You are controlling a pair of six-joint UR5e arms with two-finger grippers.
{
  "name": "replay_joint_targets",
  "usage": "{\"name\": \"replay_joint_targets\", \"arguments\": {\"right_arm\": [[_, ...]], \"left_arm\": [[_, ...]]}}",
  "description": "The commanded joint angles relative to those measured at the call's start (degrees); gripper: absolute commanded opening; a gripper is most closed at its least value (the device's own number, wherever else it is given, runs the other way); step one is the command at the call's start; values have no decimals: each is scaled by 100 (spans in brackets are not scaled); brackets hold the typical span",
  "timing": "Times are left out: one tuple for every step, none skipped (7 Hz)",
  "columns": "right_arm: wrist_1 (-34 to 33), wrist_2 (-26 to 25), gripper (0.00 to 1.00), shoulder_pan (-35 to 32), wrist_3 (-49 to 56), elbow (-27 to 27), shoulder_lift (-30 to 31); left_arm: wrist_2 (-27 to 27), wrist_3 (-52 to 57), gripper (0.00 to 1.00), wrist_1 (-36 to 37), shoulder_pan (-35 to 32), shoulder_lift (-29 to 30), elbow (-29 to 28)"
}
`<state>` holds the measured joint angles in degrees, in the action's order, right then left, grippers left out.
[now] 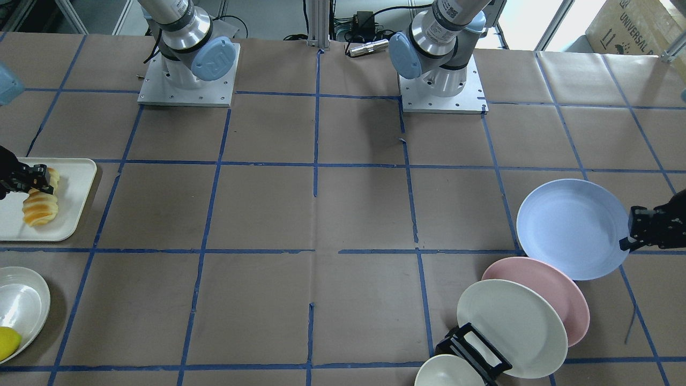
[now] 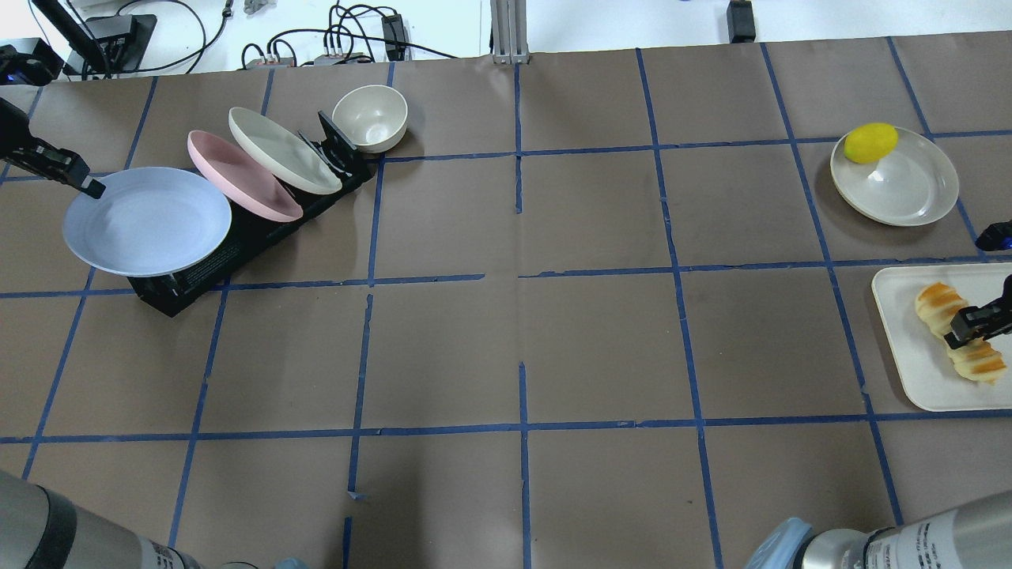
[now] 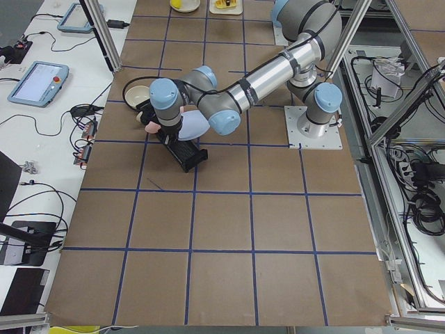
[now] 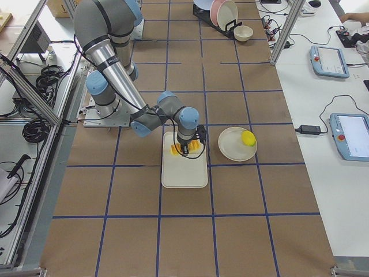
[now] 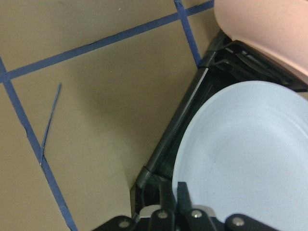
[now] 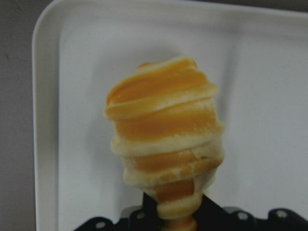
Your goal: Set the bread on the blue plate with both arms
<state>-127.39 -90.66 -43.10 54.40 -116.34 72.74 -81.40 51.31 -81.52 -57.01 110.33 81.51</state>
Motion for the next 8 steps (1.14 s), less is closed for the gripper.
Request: {"name": "replay_joint_targets", "arguments": {"right_arm": [[126,-5,3,-76,-34,93,231],[588,-13,4,-311,-113,320,537],[1158,-74,4,-679,-366,679,862],[1643,-136,4,-1065,-525,1031,1161],[2126,-310,4,-1548,-1092,1252,1538],[2401,-338,4,-1927,-1594,1298,1829],[2586,-339,4,-2270,-2069,1307,2015],[2797,-269,2,-2595,-2543,1307,2208]], "left_arm": [[-384,-707,1,-765,-511,-852,-4],[-507,-1206,1,-1143,-783,-1238,5],[-543,-1828,1,-1251,-1151,-1442,92],[-543,-2540,1,-1244,-1564,-1436,93],[-526,-3512,1,-1226,-2099,-1392,93],[-430,-4418,1,-1182,-2565,-1322,110],[-394,-5219,1,-1165,-3014,-1304,128],[-185,-5897,1,-947,-3453,-1286,259]]}}
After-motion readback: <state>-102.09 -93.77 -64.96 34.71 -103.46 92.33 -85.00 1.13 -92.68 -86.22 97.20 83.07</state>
